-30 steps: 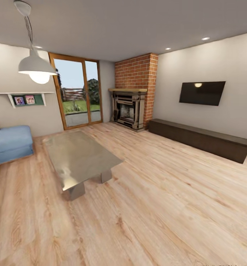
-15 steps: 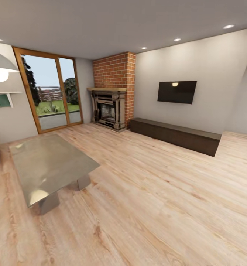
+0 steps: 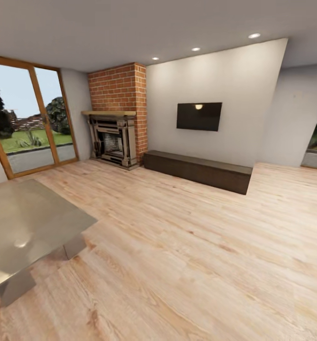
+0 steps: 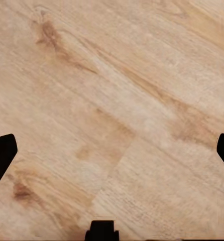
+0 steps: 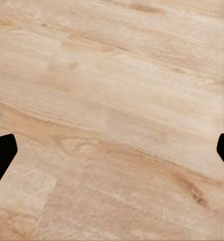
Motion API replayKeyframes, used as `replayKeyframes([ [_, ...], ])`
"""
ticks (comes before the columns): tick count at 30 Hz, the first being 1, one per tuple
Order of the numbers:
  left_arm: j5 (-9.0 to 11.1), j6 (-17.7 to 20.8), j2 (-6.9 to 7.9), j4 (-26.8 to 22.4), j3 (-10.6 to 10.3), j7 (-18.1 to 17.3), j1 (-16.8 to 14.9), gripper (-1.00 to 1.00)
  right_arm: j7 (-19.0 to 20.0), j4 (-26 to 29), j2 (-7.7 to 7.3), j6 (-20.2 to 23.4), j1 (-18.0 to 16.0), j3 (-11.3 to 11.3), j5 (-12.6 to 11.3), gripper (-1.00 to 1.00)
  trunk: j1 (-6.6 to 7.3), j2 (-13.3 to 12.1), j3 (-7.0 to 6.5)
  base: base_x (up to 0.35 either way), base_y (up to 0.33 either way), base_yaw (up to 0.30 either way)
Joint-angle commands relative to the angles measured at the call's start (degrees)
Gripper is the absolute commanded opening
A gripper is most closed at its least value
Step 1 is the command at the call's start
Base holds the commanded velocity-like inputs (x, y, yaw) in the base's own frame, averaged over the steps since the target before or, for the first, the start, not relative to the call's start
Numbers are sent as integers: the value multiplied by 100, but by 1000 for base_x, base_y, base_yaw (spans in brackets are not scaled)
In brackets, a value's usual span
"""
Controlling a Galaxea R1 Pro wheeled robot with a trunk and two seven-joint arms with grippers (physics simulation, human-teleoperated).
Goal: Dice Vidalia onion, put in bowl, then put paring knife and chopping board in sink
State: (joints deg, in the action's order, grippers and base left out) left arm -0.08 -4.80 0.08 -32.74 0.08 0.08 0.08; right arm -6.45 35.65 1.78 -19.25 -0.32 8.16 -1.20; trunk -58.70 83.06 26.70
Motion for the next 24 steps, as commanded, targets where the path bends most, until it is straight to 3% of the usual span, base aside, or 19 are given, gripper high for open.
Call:
replayKeyframes([
  [1, -1, -12, 1, -4, 1, 1, 1, 100, 4, 0, 5, -17, -3, 10, -12, 100, -3, 2, 10, 320, -129, -266],
  [24, -1, -12, 18, -18, 9, 1, 1, 100, 4, 3, 1, -17, -3, 11, -12, 100, -3, 2, 145, 342, -12, -238],
])
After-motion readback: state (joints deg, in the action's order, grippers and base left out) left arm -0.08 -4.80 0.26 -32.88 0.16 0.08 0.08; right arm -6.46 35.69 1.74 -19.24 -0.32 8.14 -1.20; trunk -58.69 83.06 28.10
